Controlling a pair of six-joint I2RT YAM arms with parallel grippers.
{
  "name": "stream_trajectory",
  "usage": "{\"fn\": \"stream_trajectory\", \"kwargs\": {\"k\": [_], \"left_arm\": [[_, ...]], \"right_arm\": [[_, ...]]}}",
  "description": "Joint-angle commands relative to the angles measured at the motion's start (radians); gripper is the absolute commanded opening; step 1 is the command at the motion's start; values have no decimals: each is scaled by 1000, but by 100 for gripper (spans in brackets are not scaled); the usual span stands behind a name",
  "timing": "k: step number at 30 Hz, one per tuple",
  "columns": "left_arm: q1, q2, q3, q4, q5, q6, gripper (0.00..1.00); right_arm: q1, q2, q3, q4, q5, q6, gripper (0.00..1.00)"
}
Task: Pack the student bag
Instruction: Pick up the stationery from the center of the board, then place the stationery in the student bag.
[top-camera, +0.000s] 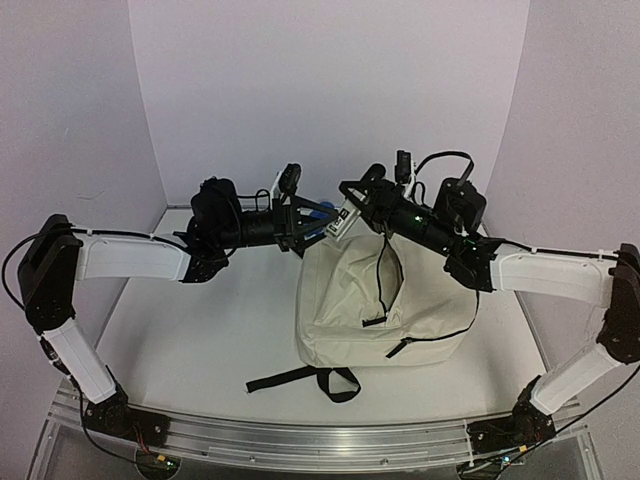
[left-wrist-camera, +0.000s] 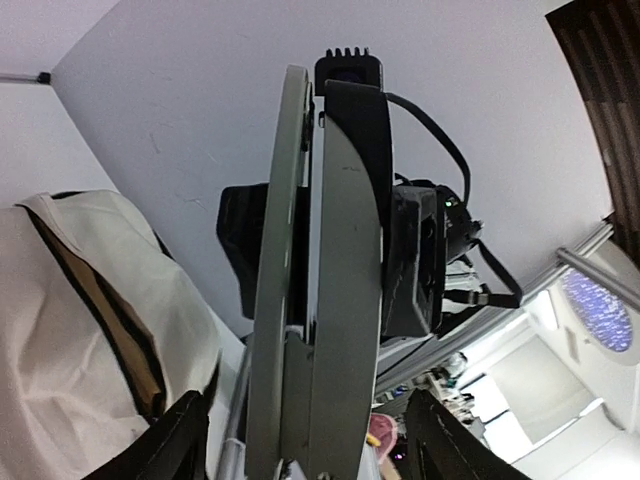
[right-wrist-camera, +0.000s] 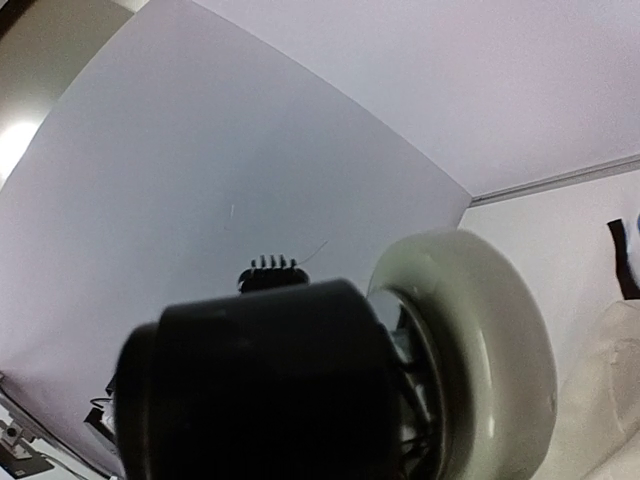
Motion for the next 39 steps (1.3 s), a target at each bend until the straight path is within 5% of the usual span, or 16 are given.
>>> {"fn": "stream_trajectory", "kwargs": {"k": [1, 7, 16, 26, 39], "left_arm": [[4, -124, 41, -383, -157, 239, 76], [-11, -131, 146, -822, -405, 388, 83], [-179, 127, 545, -1250, -668, 567, 76], [-269, 326, 808, -1420, -744, 621, 61], [-281, 488, 989, -1530, -860, 593, 63]], "right_arm": [[-9, -145, 19, -86, 159, -126, 0], [-11, -265, 91, -518, 467, -302, 0], [-25, -319, 119, -922, 724, -375, 0], [-31, -368, 78, -966, 697, -356, 0], [-31, -396, 24, -955, 602, -305, 0]]}}
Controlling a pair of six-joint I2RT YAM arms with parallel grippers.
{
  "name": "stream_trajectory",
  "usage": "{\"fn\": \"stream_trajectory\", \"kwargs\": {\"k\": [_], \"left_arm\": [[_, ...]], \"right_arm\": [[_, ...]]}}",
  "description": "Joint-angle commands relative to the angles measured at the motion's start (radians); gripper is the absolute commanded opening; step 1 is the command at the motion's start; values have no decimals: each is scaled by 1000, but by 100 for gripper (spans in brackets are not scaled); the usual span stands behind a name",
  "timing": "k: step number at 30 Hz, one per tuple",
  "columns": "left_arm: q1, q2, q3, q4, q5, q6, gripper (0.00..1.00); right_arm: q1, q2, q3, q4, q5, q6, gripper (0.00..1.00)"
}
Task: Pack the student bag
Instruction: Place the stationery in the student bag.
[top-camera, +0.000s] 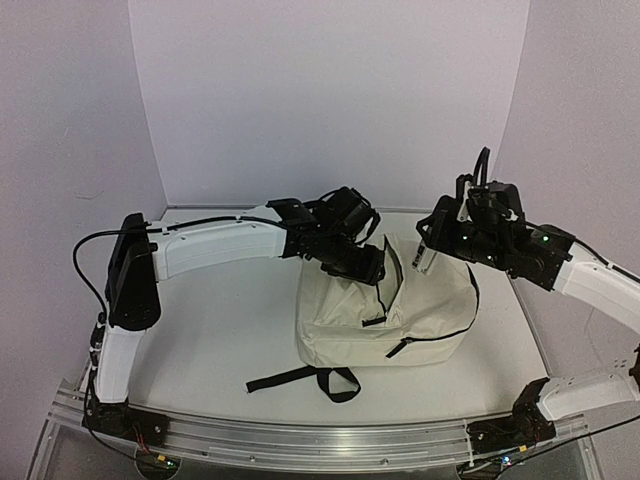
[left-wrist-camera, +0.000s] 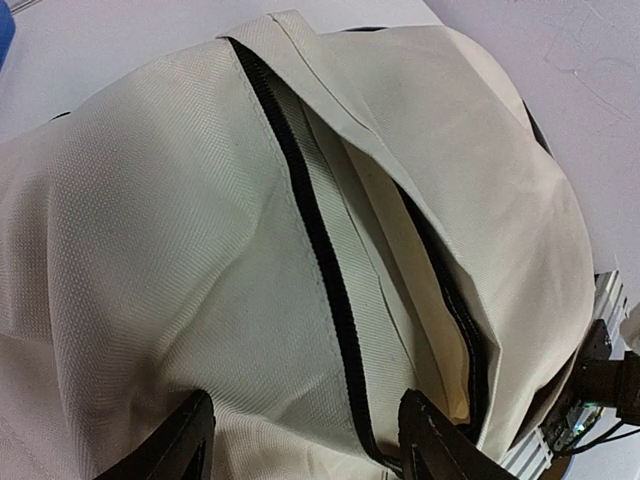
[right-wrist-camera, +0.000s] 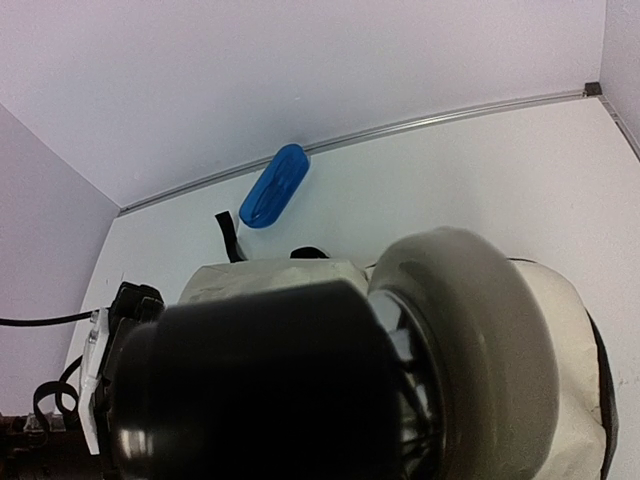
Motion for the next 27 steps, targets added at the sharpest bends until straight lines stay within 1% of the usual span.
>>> {"fn": "stream_trajectory", "kwargs": {"k": [1, 2, 4, 7, 8, 10, 11, 12, 16, 19, 21, 24, 27], "left_arm": [[-6, 38, 91, -53, -87, 4, 62], [-8, 44, 99, -66, -100, 5, 60], [-14, 57, 122, -80, -127, 12, 46], [-23, 63, 134, -80, -154, 21, 30], [-28, 62, 138, -80, -164, 25, 22], [-31, 56, 136, -78, -179, 28, 11], [-31, 48, 133, -74, -183, 30, 8], [-31, 31, 118, -58, -185, 30, 1], [-31, -32, 59, 3, -188, 31, 0], [-31, -87, 0, 59, -193, 25, 0], [-31, -112, -31, 85, -191, 22, 0], [-31, -131, -43, 86, -190, 19, 0], [-31, -136, -45, 86, -187, 22, 0]], "right_arm": [[0, -50, -11, 65, -23, 26, 0], [-2, -53, -13, 66, -25, 27, 0], [-1, -64, -19, 70, -23, 27, 0], [-2, -67, -21, 73, -35, 26, 0], [0, -66, -20, 77, -44, 25, 0], [1, -62, -21, 91, -75, 23, 0], [-1, -59, -25, 99, -92, 23, 0], [-1, -50, -34, 130, -124, 25, 0], [-1, 8, -42, 206, -195, 47, 0], [-1, 52, -37, 248, -203, 68, 0], [-1, 79, -39, 292, -196, 74, 0], [1, 138, -37, 360, -140, 82, 0], [3, 198, -23, 385, -101, 77, 0]]}}
